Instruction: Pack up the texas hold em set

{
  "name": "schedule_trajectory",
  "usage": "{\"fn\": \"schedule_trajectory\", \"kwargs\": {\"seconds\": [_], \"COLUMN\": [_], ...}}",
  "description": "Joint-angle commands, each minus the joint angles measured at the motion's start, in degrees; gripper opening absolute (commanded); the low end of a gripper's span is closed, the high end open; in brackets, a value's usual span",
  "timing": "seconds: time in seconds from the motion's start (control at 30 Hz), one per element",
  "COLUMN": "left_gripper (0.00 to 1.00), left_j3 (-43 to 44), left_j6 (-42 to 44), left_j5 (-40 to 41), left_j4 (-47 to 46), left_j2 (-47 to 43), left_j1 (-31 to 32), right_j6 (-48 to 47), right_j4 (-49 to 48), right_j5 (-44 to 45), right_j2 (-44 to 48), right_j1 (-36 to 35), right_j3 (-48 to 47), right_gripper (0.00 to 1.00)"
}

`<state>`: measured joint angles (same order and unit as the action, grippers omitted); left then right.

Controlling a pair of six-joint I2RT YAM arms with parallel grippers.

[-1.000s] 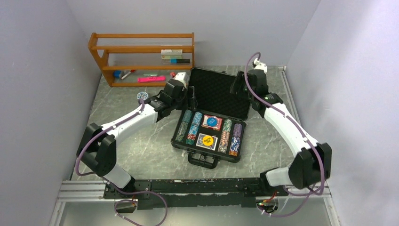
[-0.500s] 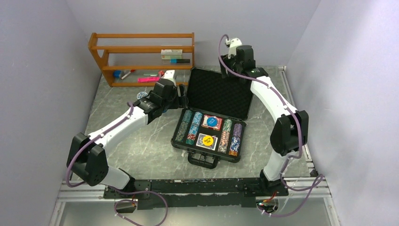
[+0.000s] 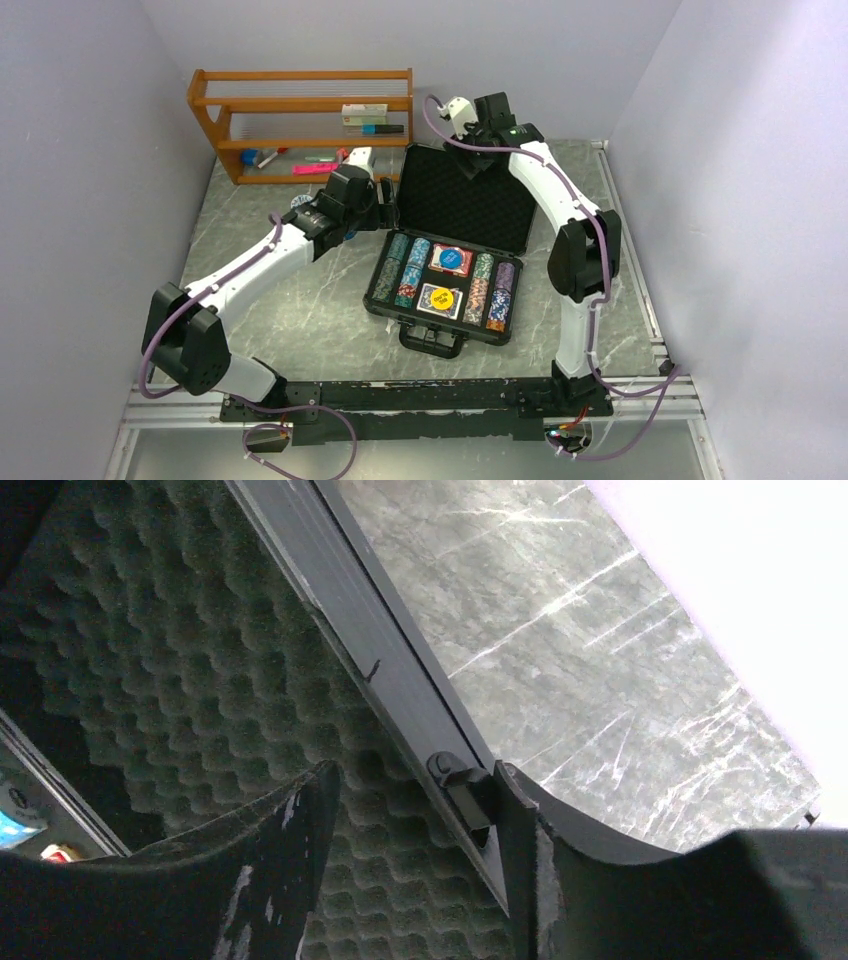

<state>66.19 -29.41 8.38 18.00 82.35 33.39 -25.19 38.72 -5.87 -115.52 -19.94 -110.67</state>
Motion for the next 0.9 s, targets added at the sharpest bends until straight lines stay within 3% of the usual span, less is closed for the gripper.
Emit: {"fn": "schedule_trajectory", "kwargs": {"seconds": [0.0,0.2,0.33,0.47,0.63,0.87], "left_gripper": [0.78,0.78,0.78,0.78,0.78,0.79], "left_j3": [4.6,4.4,2.1,2.0,-2.7,-12.2], "left_j6": [0.9,0.6,-0.1,-1.3,-6.4,-12.9], "left_j5": [0.1,0.2,-0.3,1.7,6.7,12.2], "left_j4": [0.8,0.1,-1.0,0.2,-2.0,-5.8], "left_j2": [-0.3,-2.1,-3.8,-5.1,-11.1,-27.2], "left_j1": [-0.3,-0.3,-0.4,-0.4,-0.4,-0.5], "right_j6": [-0.8,-0.4,0.1,3.2,10.6,22.7], "right_j4": [7.3,5.4,3.6,1.4,-5.5,-5.0], "right_j5": [-2.8,1.3,4.2,6.9,11.8,15.2], "right_j2": [-2.1,3.1,9.3,15.0,24.9,33.9], "right_j1": [-1.0,-6.4,-10.9,-15.3,-23.0,-34.2], "right_j3": [-3.7,2.0,7.6,14.4,30.1,39.1], "right_gripper": [0.57,0.37,0.33,0.33,0.34,0.50]}}
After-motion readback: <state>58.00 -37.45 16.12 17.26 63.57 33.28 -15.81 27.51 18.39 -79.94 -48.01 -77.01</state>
